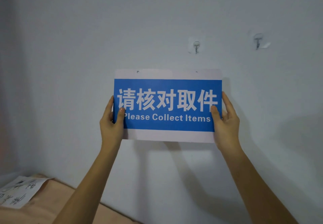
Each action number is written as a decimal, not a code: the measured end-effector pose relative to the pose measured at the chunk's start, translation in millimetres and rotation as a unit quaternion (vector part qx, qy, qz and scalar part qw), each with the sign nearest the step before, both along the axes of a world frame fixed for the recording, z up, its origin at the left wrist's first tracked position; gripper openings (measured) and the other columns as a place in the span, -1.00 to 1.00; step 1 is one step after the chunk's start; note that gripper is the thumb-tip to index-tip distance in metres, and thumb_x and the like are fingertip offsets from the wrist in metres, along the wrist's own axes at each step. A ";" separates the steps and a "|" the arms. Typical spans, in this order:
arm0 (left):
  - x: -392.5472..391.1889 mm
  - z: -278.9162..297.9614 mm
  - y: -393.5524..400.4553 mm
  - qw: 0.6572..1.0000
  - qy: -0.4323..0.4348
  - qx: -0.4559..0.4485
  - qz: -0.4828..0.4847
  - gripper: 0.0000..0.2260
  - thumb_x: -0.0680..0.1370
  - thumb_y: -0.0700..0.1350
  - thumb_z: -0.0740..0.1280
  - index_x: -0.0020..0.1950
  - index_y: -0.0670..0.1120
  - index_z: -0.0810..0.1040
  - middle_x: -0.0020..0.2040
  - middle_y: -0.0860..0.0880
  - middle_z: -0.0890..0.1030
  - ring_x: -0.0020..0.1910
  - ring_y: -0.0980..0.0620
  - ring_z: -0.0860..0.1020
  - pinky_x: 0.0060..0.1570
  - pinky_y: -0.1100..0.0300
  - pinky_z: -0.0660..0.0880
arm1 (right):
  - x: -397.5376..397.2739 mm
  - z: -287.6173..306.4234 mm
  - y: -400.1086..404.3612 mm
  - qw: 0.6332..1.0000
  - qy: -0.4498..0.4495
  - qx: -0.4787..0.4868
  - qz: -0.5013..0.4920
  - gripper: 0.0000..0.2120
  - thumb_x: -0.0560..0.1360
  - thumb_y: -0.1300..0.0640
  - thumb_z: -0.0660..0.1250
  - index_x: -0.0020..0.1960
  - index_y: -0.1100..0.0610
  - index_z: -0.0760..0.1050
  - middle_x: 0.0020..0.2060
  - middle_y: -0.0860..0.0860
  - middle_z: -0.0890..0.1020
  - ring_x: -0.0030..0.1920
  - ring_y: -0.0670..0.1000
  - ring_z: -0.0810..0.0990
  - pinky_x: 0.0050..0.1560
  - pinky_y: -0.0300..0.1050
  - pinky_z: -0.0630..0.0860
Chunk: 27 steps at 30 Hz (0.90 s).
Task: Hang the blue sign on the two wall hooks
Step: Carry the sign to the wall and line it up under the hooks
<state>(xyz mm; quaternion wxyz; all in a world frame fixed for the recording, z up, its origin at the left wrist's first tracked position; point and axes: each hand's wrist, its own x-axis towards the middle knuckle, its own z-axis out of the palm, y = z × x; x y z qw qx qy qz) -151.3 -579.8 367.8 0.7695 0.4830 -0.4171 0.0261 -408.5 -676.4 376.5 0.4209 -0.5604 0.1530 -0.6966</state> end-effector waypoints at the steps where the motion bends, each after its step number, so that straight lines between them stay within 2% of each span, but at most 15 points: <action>1: -4.0 1.2 -4.6 1.000 0.000 -0.001 -0.004 -0.56 0.58 -0.07 0.24 0.46 0.06 0.28 0.29 -0.13 0.54 0.17 -0.01 0.56 -0.15 0.47 0.54 | -5.0 1.3 -2.0 1.000 0.001 0.001 -0.003 -0.56 0.57 0.17 0.25 0.36 -0.19 0.31 0.20 0.05 0.60 0.05 -0.04 0.67 -0.18 -0.20 0.65; 6: -23.0 10.0 -26.5 1.000 0.005 -0.008 -0.029 -0.56 0.58 -0.05 0.24 0.46 0.06 0.28 0.31 -0.11 0.53 0.16 0.01 0.55 -0.09 0.34 0.52 | -29.0 7.2 -10.9 1.000 0.007 -0.003 -0.024 -0.58 0.56 0.14 0.25 0.33 -0.21 0.31 0.21 0.05 0.60 0.05 -0.04 0.67 -0.15 -0.16 0.66; 12: -45.6 23.0 -47.8 0.998 0.004 -0.023 -0.052 -0.56 0.58 -0.05 0.25 0.46 0.07 0.29 0.27 -0.08 0.55 0.11 0.05 0.57 -0.18 0.48 0.55 | -55.2 19.1 -21.3 0.998 0.008 -0.024 -0.051 -0.60 0.55 0.13 0.26 0.29 -0.25 0.33 0.19 0.05 0.61 0.03 -0.04 0.68 -0.16 -0.17 0.66; 17: -65.3 32.0 -64.3 0.997 -0.003 -0.029 -0.064 -0.56 0.58 -0.04 0.24 0.46 0.08 0.29 0.33 -0.05 0.51 0.23 0.01 0.54 0.05 0.20 0.54 | -76.9 27.0 -31.4 0.997 0.003 -0.034 -0.075 -0.58 0.56 0.16 0.25 0.33 -0.21 0.32 0.19 0.07 0.61 -0.04 -0.10 0.69 -0.19 -0.21 0.65; 21: -77.8 38.7 -78.2 0.997 0.008 -0.035 -0.075 -0.56 0.57 0.00 0.25 0.44 0.12 0.30 0.29 -0.06 0.50 0.19 0.03 0.54 0.03 0.17 0.54 | -92.2 32.7 -37.8 0.995 0.006 -0.047 -0.090 -0.55 0.56 0.16 0.25 0.40 -0.14 0.29 0.21 0.07 0.60 0.01 -0.12 0.68 -0.18 -0.24 0.65; 27: -96.3 51.3 -92.1 0.994 0.009 -0.049 -0.094 -0.58 0.58 -0.03 0.23 0.44 0.11 0.30 0.20 0.05 0.53 0.05 0.18 0.55 -0.13 0.34 0.50 | -108.5 44.7 -43.5 0.993 0.006 -0.060 -0.104 -0.54 0.57 0.19 0.24 0.39 -0.15 0.29 0.21 0.10 0.59 -0.05 -0.17 0.68 -0.23 -0.30 0.63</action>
